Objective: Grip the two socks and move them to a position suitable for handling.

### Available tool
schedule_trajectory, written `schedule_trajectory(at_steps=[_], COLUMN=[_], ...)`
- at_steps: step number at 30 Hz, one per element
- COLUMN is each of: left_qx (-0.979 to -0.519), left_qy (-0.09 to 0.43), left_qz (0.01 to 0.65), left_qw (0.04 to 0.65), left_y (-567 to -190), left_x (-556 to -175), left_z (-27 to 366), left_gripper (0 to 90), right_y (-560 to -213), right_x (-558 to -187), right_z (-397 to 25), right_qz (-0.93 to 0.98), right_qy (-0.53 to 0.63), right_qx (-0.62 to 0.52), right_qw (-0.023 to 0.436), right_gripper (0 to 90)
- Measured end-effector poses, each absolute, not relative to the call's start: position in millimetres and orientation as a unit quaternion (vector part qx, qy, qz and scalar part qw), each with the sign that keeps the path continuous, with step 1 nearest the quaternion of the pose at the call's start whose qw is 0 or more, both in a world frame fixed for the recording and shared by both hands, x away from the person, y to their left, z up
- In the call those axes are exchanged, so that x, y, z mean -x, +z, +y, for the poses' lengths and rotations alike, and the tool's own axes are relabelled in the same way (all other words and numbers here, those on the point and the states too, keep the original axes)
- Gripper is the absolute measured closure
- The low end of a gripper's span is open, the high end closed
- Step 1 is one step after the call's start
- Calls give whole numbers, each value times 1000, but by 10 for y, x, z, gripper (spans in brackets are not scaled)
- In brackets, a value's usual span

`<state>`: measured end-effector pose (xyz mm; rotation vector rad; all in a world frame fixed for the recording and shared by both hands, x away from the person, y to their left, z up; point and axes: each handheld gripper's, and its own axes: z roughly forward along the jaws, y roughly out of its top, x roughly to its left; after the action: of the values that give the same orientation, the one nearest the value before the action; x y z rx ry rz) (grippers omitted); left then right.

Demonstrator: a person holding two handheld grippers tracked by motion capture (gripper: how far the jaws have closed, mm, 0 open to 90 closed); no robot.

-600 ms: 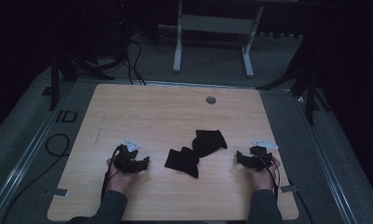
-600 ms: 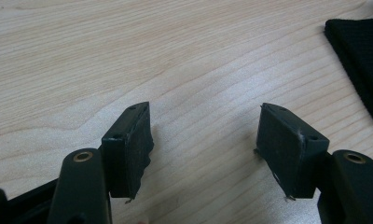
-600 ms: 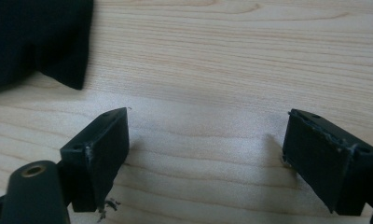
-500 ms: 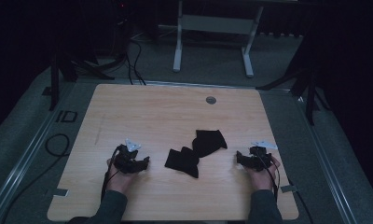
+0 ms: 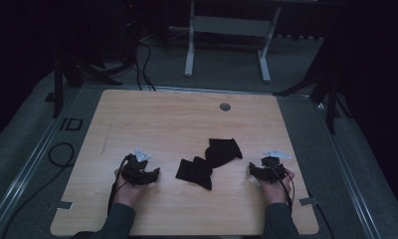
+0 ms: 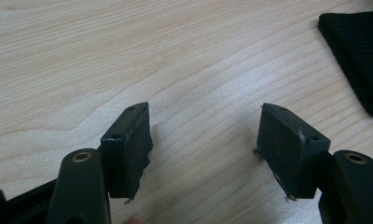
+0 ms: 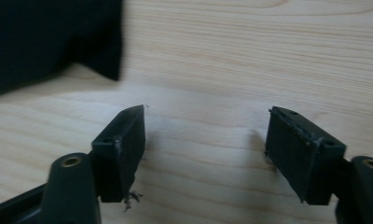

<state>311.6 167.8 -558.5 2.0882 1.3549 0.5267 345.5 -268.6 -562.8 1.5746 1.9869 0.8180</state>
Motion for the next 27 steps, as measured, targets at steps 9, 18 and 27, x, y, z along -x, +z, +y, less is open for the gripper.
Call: schedule_trajectory(at_steps=[9, 18, 27], left_qx=[-783, -785, -787], left_qy=[197, 195, 193], left_qz=[511, 509, 506], left_qw=[294, 294, 294], left_y=[-5585, -5584, -5582], left_x=[-3117, -3111, -3113], left_z=[1675, 1680, 1684], left_gripper=[351, 356, 357], right_y=[-5570, -5457, -5348], right_x=[-3367, -3236, -3137], right_z=[-2471, -2053, -1673], right_qz=[756, 802, 824], right_qy=[312, 336, 363], right_qx=[-541, -465, -403], right_qw=[197, 167, 166], right_gripper=[481, 625, 895])
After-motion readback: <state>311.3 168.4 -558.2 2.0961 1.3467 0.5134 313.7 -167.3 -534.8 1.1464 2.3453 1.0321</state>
